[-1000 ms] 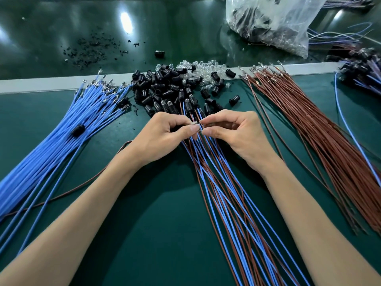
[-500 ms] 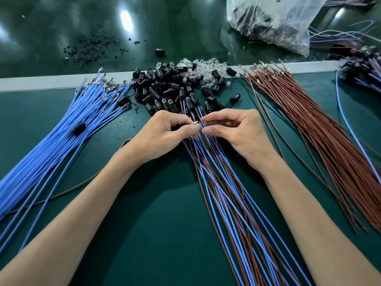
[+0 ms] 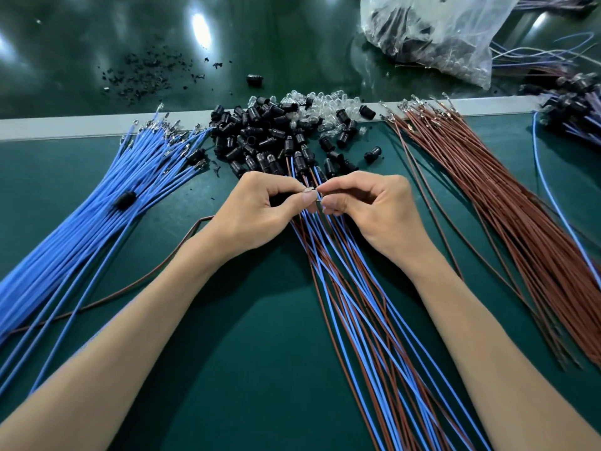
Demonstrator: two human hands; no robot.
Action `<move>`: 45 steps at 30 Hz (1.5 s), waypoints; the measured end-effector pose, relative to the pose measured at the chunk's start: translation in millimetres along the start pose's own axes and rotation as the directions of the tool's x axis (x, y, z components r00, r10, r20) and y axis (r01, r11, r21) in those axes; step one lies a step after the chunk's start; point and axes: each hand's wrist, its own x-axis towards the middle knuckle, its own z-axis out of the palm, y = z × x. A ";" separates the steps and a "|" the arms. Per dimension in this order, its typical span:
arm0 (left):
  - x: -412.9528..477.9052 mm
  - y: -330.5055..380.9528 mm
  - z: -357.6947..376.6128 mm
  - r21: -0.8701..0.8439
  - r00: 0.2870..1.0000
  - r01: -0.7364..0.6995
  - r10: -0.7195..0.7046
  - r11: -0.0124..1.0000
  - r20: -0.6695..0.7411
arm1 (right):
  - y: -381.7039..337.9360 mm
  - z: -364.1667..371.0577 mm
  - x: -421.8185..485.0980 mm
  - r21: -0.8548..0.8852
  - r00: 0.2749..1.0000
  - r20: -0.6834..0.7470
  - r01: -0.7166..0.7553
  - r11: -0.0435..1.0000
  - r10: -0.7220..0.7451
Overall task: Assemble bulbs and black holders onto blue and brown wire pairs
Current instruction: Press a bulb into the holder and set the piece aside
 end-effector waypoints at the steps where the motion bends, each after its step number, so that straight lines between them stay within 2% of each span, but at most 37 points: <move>1: -0.3 0.7 1.4 0.015 0.999 -0.028 0.028 0.999 -0.026 | 0.3 0.4 0.2 -0.016 1.000 -0.011 0.006 1.000 -0.006; 4: 0.2 -0.5 4.7 0.091 0.991 -0.086 0.094 0.992 -0.092 | 1.3 1.4 -0.2 -0.075 0.998 -0.044 0.043 0.996 -0.046; 6: 0.0 -1.3 5.5 0.090 0.989 -0.080 0.090 0.993 -0.115 | 1.0 1.9 0.1 -0.145 0.991 -0.049 0.113 0.983 -0.121; 10: -0.3 2.6 0.5 -0.065 0.999 0.016 -0.018 0.998 -0.041 | -0.5 2.4 1.6 -0.361 0.924 -0.008 0.355 0.862 -0.383; 13: 1.0 0.4 -4.5 -0.202 0.994 0.112 -0.107 0.973 0.034 | -0.7 3.7 1.8 -0.371 0.889 0.011 0.429 0.824 -0.458; 16: 1.0 1.0 -7.1 -0.260 0.987 0.157 -0.142 0.953 0.073 | -1.0 4.3 0.8 -0.357 0.883 0.013 0.443 0.822 -0.469; 20: 1.2 2.3 -4.4 -0.286 0.993 0.121 -0.111 0.951 0.049 | -3.4 1.6 2.0 -0.354 0.895 -0.028 0.408 0.842 -0.446; 25: 2.6 6.0 -0.5 -0.352 0.993 0.052 -0.087 0.935 -0.085 | -5.4 2.5 0.2 -0.203 0.963 -0.134 0.205 0.957 -0.235; 30: 2.7 8.0 5.8 -0.299 0.983 0.058 -0.107 0.953 -0.149 | -4.1 4.0 0.9 -0.213 0.941 -0.139 0.275 0.938 -0.307; 36: 1.8 19.9 6.8 -0.320 0.983 0.129 -0.164 0.939 -0.085 | -5.4 6.1 -0.9 -0.171 0.913 -0.211 0.317 0.933 -0.349; 41: 2.3 25.0 1.8 -0.369 0.970 0.230 -0.242 0.901 0.015 | -2.2 7.6 -1.2 -0.245 0.871 -0.252 0.364 0.899 -0.421; 45: 2.9 25.3 -2.3 -0.397 0.970 0.243 -0.234 0.885 0.070 | -3.3 10.3 -3.2 -0.271 0.852 -0.265 0.383 0.883 -0.451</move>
